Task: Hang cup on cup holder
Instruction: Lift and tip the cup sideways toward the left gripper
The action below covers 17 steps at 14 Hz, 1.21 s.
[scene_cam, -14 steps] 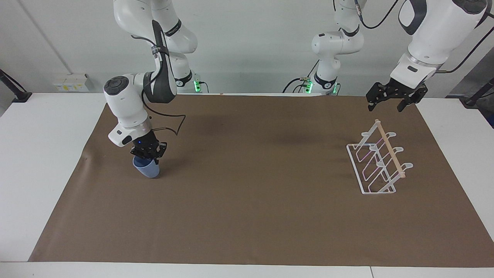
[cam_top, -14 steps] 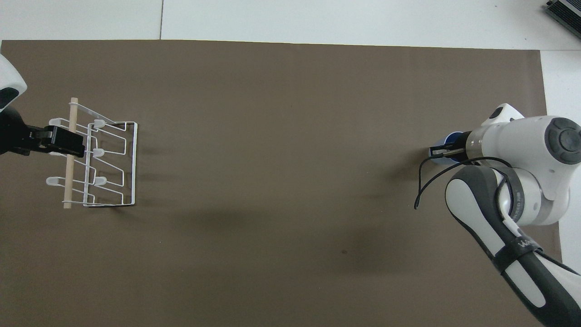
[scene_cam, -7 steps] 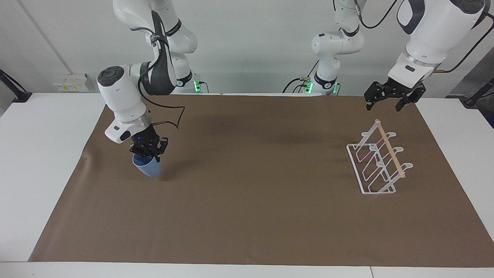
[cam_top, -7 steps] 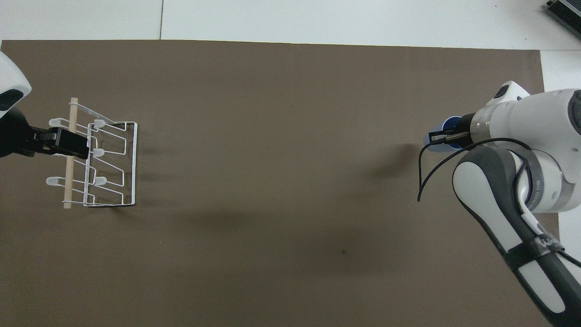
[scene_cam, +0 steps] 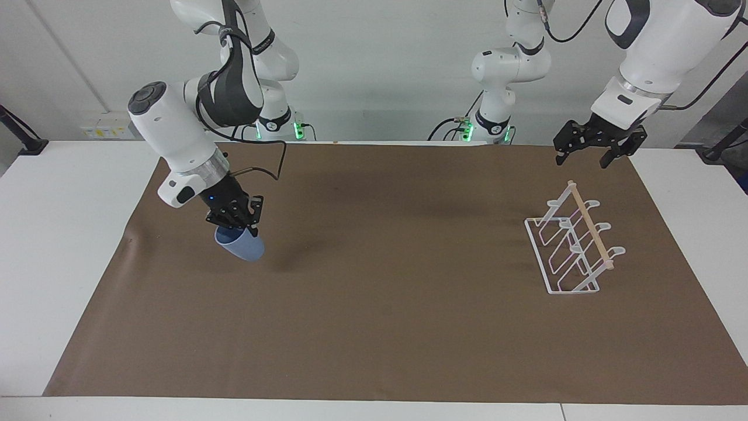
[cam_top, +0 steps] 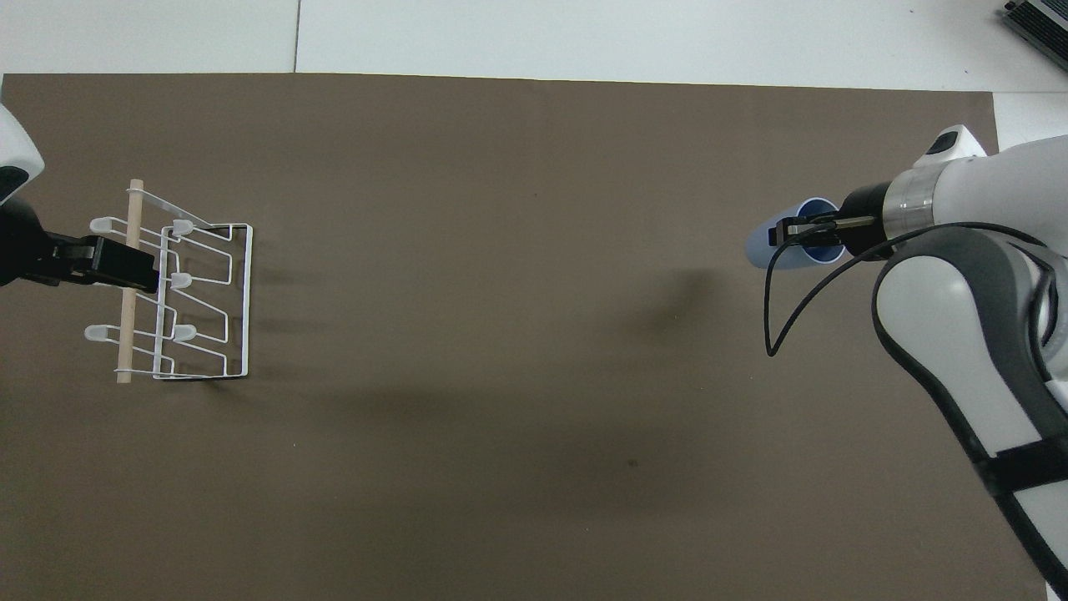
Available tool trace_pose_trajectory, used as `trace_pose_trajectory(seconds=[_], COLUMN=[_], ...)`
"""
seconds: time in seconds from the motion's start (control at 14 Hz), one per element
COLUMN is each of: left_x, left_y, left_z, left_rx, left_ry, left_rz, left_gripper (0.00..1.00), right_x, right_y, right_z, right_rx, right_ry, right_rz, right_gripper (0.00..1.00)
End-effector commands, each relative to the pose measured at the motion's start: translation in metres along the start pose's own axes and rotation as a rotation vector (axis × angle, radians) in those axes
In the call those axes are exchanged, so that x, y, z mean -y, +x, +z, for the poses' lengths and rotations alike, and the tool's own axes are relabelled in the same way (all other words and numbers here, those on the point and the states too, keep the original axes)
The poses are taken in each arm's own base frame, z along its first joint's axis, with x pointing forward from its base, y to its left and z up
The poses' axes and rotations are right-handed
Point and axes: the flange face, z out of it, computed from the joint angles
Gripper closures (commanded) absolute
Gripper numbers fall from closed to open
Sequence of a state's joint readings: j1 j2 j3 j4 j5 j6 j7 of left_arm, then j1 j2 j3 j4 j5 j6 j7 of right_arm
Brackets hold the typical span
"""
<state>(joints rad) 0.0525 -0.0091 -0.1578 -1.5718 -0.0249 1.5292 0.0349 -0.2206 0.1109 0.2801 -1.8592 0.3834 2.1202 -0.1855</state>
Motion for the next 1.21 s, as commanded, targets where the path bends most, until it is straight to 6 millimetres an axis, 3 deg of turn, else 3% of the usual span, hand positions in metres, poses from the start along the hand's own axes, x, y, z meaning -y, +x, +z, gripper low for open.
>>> trace_pose_trajectory(seconds=[0.0, 0.14, 0.28, 0.43, 0.71, 1.0, 1.14], left_x=[-0.003, 0.000, 0.006, 0.008, -0.004, -0.031, -0.041], left_y=[-0.011, -0.009, -0.009, -0.011, -0.011, -0.011, -0.011], left_z=[0.000, -0.002, -0.003, 0.006, 0.007, 0.009, 0.011], left_rx=[0.007, -0.011, -0.023, -0.025, -0.009, 0.081, 0.156], left_ry=[-0.006, -0.017, -0.152, -0.249, -0.436, -0.636, -0.710], left_rz=[0.015, 0.003, -0.059, -0.126, -0.417, -0.760, -0.973], left_gripper=[0.00, 0.00, 0.00, 0.00, 0.00, 0.00, 0.00], right_x=[0.021, 0.042, 0.068, 0.081, 0.122, 0.166, 0.178], right_y=[-0.001, -0.001, -0.005, -0.007, -0.017, -0.023, -0.021], right_z=[-0.010, -0.007, -0.001, 0.001, 0.003, 0.007, 0.002], right_rx=[-0.031, -0.038, -0.033, -0.028, 0.005, 0.028, -0.007], right_ry=[0.140, 0.226, 0.294, 0.364, 0.518, 0.669, 0.739], right_rz=[0.012, 0.033, 0.039, 0.075, 0.118, 0.222, 0.278], right_gripper=[1.00, 1.00, 1.00, 1.00, 1.00, 1.00, 1.00])
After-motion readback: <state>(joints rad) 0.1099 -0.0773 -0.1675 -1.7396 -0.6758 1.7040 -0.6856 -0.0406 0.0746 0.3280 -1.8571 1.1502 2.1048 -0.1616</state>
